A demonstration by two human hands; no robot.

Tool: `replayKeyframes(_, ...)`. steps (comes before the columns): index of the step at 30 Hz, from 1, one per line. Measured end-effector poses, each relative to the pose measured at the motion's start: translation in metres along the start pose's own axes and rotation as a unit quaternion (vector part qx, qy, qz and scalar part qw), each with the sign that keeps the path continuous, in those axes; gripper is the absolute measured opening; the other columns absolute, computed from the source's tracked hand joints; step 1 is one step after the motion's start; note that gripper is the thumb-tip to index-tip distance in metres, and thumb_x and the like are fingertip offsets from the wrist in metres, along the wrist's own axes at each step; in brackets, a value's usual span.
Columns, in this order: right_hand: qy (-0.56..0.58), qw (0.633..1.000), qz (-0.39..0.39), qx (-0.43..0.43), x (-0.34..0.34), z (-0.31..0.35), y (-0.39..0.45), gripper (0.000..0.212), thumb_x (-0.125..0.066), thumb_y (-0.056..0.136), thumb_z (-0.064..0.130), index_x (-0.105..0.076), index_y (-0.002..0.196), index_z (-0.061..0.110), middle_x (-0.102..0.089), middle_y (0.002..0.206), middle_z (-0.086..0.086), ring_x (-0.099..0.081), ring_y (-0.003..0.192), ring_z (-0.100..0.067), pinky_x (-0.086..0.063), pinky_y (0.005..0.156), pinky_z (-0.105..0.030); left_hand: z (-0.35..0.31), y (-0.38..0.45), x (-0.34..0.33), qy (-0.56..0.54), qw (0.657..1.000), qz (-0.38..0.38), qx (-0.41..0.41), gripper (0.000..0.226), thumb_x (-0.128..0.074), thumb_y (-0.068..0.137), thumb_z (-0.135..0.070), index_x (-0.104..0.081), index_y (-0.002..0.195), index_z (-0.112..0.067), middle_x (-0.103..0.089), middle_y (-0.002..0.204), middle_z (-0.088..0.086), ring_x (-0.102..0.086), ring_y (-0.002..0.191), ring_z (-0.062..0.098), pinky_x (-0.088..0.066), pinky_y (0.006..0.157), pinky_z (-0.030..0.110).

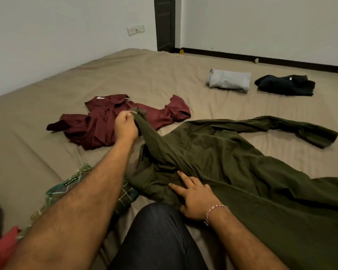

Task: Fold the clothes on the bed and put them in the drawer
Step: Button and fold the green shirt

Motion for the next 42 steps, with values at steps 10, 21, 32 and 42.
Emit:
replayKeyframes(10, 0.826, 0.426, -0.335, -0.156, -0.009, -0.146, -0.160, 0.041, -0.045, 0.106, 0.012, -0.057, 0.141, 0.027, -0.063, 0.141, -0.007, -0.063, 0.127, -0.034, -0.053, 0.101, -0.058, -0.066, -0.269, -0.134, 0.128, 0.675, 0.596, -0.416, 0.021, -0.053, 0.099, -0.017, -0.071, 0.104, -0.008, -0.069, 0.122, 0.010, -0.064, 0.115, 0.021, -0.051, 0.101, 0.042)
replayKeyframes(21, 0.551, 0.660, -0.387, -0.334, -0.011, -0.232, -0.325, 0.068, -0.081, 0.089, 0.020, -0.046, 0.145, 0.035, -0.056, 0.133, -0.003, -0.060, 0.115, -0.020, -0.055, 0.094, -0.045, -0.029, -0.221, -0.124, 0.287, 0.767, 0.436, -0.372, 0.045, -0.057, 0.085, -0.015, -0.066, 0.129, -0.020, -0.067, 0.127, 0.002, -0.061, 0.120, 0.020, -0.048, 0.107, 0.036)
replayKeyframes(32, 0.229, 0.893, -0.285, -0.263, -0.003, -0.219, -0.332, 0.058, -0.077, 0.084, 0.006, -0.059, 0.118, 0.049, -0.049, 0.146, 0.015, -0.051, 0.129, -0.011, -0.049, 0.109, -0.044, 0.004, -0.165, -0.117, 0.429, 0.840, 0.277, -0.184, 0.015, -0.059, 0.098, -0.040, -0.065, 0.095, -0.027, -0.069, 0.107, 0.003, -0.064, 0.106, 0.031, -0.052, 0.090, 0.046)
replayKeyframes(42, 0.571, 0.701, -0.313, -0.290, -0.025, -0.243, -0.366, 0.045, -0.060, 0.098, -0.007, -0.068, 0.128, 0.024, -0.060, 0.142, 0.007, -0.064, 0.122, -0.017, -0.055, 0.100, -0.033, 0.023, -0.158, -0.121, 0.342, 0.848, 0.369, -0.167, 0.021, -0.065, 0.096, -0.050, -0.068, 0.101, -0.030, -0.070, 0.100, -0.004, -0.065, 0.095, 0.020, -0.054, 0.090, 0.041)
Point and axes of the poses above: each hand's wrist, its own y-axis towards the middle knuckle, its own x-axis out of the back of the hand, z = x × y, the point moved 7 cm from there along y, towards the middle knuckle
